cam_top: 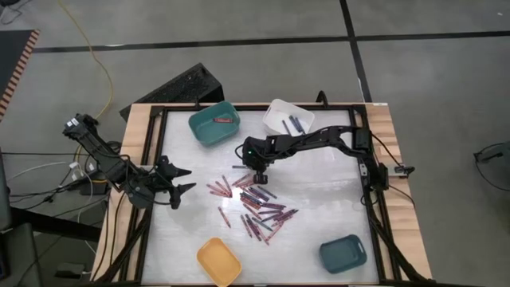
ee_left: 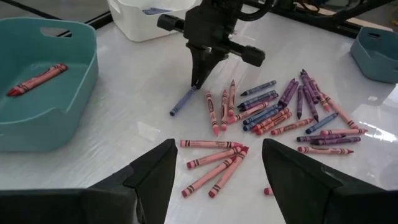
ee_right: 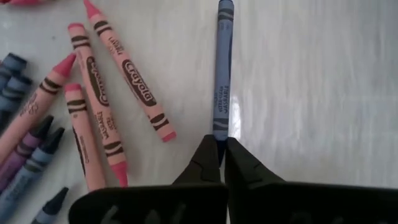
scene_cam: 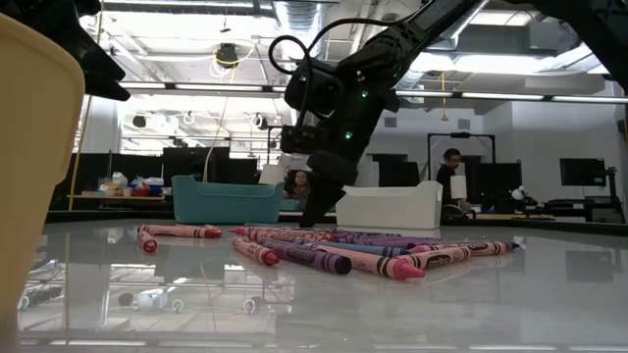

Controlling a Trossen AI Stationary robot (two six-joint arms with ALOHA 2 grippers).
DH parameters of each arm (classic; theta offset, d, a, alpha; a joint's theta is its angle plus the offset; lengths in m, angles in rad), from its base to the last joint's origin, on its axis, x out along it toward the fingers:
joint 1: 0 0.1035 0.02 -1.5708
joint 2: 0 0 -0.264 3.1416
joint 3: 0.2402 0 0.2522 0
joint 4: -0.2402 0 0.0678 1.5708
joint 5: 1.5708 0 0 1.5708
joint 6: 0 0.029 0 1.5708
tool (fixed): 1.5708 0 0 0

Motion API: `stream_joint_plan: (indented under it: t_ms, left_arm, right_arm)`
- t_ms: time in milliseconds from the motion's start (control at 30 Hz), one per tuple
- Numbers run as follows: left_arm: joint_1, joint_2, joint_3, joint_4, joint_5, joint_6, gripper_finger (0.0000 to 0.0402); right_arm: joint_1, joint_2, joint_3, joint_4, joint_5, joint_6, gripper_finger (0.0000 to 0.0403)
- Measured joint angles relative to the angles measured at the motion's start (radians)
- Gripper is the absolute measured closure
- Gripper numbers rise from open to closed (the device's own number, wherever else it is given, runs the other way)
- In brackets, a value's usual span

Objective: Sort crayons
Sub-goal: Put the blue crayon into the white bin

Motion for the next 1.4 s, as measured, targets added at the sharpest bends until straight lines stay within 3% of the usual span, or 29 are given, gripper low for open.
stream_joint_plan:
  t_ms: [367, 467, 633, 800, 1133, 1400]
  left_arm:
    - [0.0, 0.0, 0.0, 0.0, 0.003, -0.014, 0.0174]
    - [0.0, 0.0, 0.0, 0.001, 0.003, -0.014, 0.0174]
    - [0.0, 0.0, 0.0, 0.001, 0.002, -0.017, 0.0174]
    - [0.0, 0.0, 0.0, 0.0, -0.002, -0.017, 0.0174]
    - [0.0, 0.0, 0.0, 0.002, -0.003, -0.019, 0.0174]
    - [0.0, 0.0, 0.0, 0.003, 0.004, -0.021, 0.0174]
  right_arm:
    - [0.003, -0.199, -0.004, -0.074, 0.018, 0.142, 0.0401]
    - [-0.008, -0.262, -0.005, -0.125, 0.113, 0.172, 0.0401]
    - [-0.07, -0.373, -0.003, -0.236, 0.363, 0.285, 0.0401]
    - [-0.153, -0.414, -0.003, -0.321, 0.493, 0.404, 0.0401]
    - [-0.267, -0.348, -0.003, -0.465, 0.482, 0.5, 0.0396]
    - [-0.273, -0.291, -0.003, -0.473, 0.468, 0.451, 0.0326]
